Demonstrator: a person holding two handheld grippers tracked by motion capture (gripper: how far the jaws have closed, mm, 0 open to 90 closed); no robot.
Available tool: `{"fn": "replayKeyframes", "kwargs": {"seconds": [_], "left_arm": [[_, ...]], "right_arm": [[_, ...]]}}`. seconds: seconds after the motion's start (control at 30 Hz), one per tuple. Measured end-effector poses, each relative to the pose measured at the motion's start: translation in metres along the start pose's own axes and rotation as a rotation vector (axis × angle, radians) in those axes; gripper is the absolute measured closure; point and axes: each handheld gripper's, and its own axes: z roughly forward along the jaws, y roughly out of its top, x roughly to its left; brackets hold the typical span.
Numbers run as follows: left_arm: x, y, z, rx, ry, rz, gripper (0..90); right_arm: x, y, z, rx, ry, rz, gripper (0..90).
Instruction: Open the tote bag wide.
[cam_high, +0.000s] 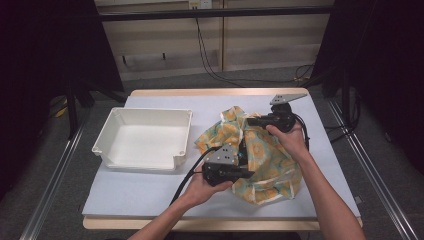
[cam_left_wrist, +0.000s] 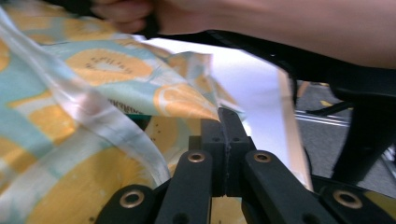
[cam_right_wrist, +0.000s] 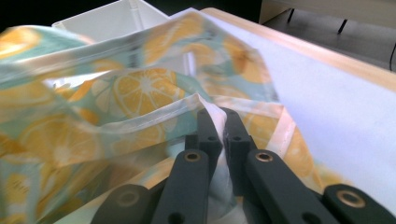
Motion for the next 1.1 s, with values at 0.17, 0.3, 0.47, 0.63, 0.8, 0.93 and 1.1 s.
{"fn": "replayKeyframes", "kwargs": {"seconds": [0.17, 0.3, 0.47, 0.63, 0.8, 0.93, 1.1], "left_arm": [[-0.009, 0.001, -0.002, 0.008, -0.032, 0.007, 90.0], [-0.015, -0.001, -0.007, 0.013, -0.058, 0.014, 90.0], [-0.022, -0.008, -0.007, 0.042, -0.089, 0.026, 90.0], [-0.025, -0.014, -0.001, 0.085, -0.108, 0.040, 90.0], [-0.018, -0.017, 0.000, 0.058, -0.101, 0.011, 90.0], [-0.013, -0.019, -0.004, 0.037, -0.065, -0.009, 78.0], [-0.012, -0.018, -0.013, 0.013, -0.013, -0.028, 60.1]], "right_arm": [[-0.007, 0.008, 0.010, 0.007, -0.031, 0.012, 89.5], [-0.019, 0.011, 0.019, 0.020, -0.072, 0.039, 89.8], [-0.033, 0.013, 0.031, 0.026, -0.106, 0.067, 90.0], [-0.045, 0.007, 0.042, 0.060, -0.164, 0.101, 90.0], [-0.050, -0.005, 0.048, 0.079, -0.145, 0.115, 88.1], [-0.044, -0.008, 0.044, 0.062, -0.092, 0.109, 71.9], [-0.035, -0.003, 0.023, 0.030, -0.099, 0.093, 48.9]]}}
